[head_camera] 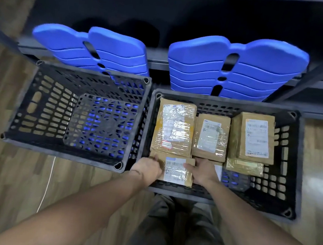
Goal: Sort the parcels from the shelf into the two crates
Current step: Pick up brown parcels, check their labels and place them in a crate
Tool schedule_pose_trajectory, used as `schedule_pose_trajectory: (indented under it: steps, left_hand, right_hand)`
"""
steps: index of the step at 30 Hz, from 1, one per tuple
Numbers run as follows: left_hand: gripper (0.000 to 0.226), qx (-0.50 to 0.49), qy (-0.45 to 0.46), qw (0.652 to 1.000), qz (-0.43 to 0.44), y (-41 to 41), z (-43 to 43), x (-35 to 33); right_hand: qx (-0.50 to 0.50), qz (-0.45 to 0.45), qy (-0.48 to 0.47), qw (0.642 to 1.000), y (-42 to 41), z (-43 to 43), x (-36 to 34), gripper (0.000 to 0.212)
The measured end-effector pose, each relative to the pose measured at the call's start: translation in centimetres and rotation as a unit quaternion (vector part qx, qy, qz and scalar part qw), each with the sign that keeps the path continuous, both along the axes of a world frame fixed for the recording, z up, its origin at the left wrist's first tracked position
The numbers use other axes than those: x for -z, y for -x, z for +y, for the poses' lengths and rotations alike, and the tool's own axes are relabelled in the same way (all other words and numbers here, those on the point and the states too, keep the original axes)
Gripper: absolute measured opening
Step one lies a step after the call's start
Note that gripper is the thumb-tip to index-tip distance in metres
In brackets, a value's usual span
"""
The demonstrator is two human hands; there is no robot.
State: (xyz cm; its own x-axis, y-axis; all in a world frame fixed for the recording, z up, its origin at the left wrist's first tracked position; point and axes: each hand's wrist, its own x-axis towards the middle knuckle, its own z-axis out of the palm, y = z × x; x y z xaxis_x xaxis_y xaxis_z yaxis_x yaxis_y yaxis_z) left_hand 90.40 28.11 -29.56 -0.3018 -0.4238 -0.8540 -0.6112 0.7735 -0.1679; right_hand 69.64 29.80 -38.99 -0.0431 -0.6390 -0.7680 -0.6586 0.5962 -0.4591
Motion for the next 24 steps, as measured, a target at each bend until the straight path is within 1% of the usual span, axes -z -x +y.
schedule_pose_trajectory:
  steps: [1,2,3,4,6,8,10,11,12,13,15,17,18,19,20,21,22,23,24]
  left_hand:
    - [0.040,0.048,0.016,0.999,-0.008,-0.5,0.2,0.2]
    - [0.038,0.093,0.032,0.995,-0.015,-1.0,0.2,0.2]
    - [0.039,0.123,0.036,0.992,-0.021,-1.5,0.1,0.1]
    - [0.042,0.139,0.029,0.989,-0.030,-1.9,-0.1,-0.1]
    - [0.050,0.175,0.009,0.983,-0.052,-2.5,-0.3,-0.6]
    - [0.059,0.188,0.002,0.980,-0.065,-2.7,-0.5,-0.8]
    - [0.063,0.169,-0.004,0.983,-0.074,-2.6,-0.7,-0.5]
    - [0.064,0.161,-0.007,0.984,-0.078,-2.5,-0.7,-0.3]
    - [0.065,0.155,-0.010,0.984,-0.082,-2.4,-0.7,0.0]
    - [0.065,0.152,-0.014,0.984,-0.087,-2.3,-0.7,0.2]
    - [0.064,0.151,-0.024,0.984,-0.090,-2.2,-0.8,0.2]
    - [0.062,0.139,-0.022,0.988,-0.064,-2.1,-0.7,0.0]
    - [0.062,0.126,-0.011,0.991,-0.038,-2.3,-0.5,0.0]
    - [0.060,0.106,0.004,0.994,-0.006,-2.4,-0.5,-0.1]
    - [0.056,0.083,0.022,0.996,0.030,-2.6,-0.4,-0.2]
    - [0.049,0.057,0.039,0.995,0.069,-2.7,-0.4,-0.6]
    - [0.043,0.026,0.054,0.993,0.106,-2.6,-0.4,-0.9]
    - [0.038,-0.011,0.068,0.988,0.139,-2.4,-0.5,-1.6]
    - [0.037,-0.047,0.082,0.982,0.166,-2.1,-0.7,-2.4]
  right_hand:
    - [-0.071,0.049,0.028,0.996,-0.2,0.0,-1.3,0.061]
    - [-0.142,0.101,0.064,0.983,-0.1,0.0,-2.6,0.053]
    - [-0.209,0.141,0.106,0.962,0.2,0.2,-3.8,0.046]
    - [-0.276,0.159,0.159,0.934,0.8,0.7,-4.3,0.039]
    - [-0.397,0.148,0.281,0.861,2.5,1.6,-4.4,0.032]
    - [-0.492,0.138,0.336,0.791,3.7,1.9,-4.0,0.041]
    - [-0.589,0.119,0.260,0.756,3.8,1.2,-3.7,0.049]
    - [-0.625,0.112,0.202,0.746,3.6,0.9,-3.6,0.050]
    - [-0.645,0.113,0.166,0.737,3.3,0.4,-3.9,0.051]
    - [-0.659,0.120,0.151,0.727,3.1,-0.1,-4.2,0.053]
    - [-0.663,0.124,0.151,0.722,2.9,-0.3,-4.3,0.054]
    - [-0.658,0.105,0.137,0.733,3.4,0.1,-4.4,0.052]
    - [-0.649,0.099,0.147,0.740,3.8,0.2,-4.4,0.050]
    - [-0.631,0.103,0.184,0.747,4.0,0.2,-4.5,0.048]
    - [-0.614,0.105,0.179,0.762,4.0,0.1,-5.2,0.049]
    - [-0.607,0.135,0.178,0.763,4.0,0.2,-6.2,0.051]
    - [-0.575,0.134,0.170,0.789,4.2,0.2,-7.2,0.052]
    - [-0.533,0.140,0.194,0.812,4.5,0.4,-7.7,0.056]
    - [-0.494,0.142,0.184,0.838,4.6,0.5,-8.5,0.064]
